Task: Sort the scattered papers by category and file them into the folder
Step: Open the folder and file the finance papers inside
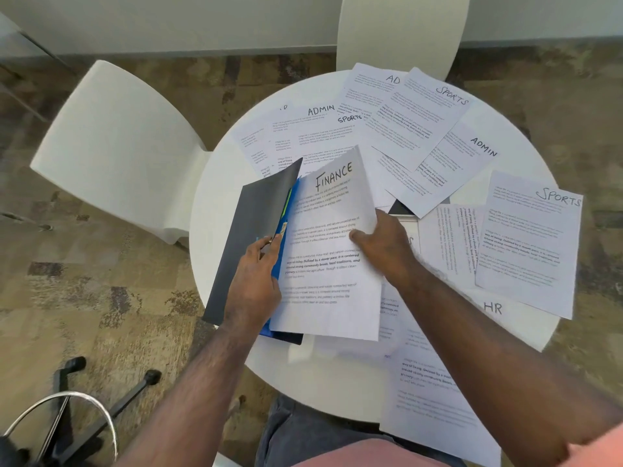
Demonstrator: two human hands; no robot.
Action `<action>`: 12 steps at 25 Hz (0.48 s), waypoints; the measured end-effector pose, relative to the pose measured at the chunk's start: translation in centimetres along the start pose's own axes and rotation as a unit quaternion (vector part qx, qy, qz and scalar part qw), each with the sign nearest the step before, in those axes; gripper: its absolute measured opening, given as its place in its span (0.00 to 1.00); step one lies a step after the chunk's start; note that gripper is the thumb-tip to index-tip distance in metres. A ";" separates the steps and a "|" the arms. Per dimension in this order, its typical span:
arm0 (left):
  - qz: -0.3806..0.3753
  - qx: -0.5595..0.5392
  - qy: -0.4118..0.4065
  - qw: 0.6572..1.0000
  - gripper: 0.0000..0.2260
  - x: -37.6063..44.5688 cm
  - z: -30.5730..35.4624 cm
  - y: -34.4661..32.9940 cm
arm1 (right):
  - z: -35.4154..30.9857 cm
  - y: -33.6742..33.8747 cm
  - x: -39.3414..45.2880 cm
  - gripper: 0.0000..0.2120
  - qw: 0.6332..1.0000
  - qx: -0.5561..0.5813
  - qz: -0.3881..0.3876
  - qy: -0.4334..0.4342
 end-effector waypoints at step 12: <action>0.020 -0.015 0.009 1.000 0.31 0.0 0.8 1.3 | 0.4 -9.5 -0.8 0.18 0.992 0.119 -0.042 -0.025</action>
Point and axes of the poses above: each hand's wrist, its own x-axis towards the middle knuckle, its own y-axis out of the back of the hand, z = x × y, the point moved 6 cm from there along x, towards the middle knuckle, and after that the axes turned 14 degrees about x, right-handed, at the moved point
